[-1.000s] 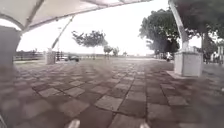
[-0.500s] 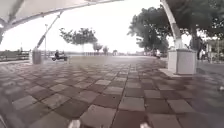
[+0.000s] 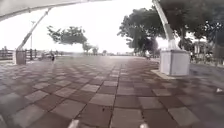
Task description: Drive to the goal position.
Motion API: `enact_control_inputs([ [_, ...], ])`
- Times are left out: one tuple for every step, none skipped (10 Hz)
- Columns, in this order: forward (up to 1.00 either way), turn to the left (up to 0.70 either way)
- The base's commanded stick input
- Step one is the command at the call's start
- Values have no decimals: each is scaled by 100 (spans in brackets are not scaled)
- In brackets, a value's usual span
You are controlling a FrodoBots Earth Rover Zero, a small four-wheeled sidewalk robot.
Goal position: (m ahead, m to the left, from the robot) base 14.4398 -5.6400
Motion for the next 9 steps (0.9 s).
enact_control_inputs([
  [70, -34],
  [70, -27],
  [70, -1],
  [70, 0],
  [70, 0],
  [70, 0],
  [70, -1],
  [70, -11],
  [70, -27],
])
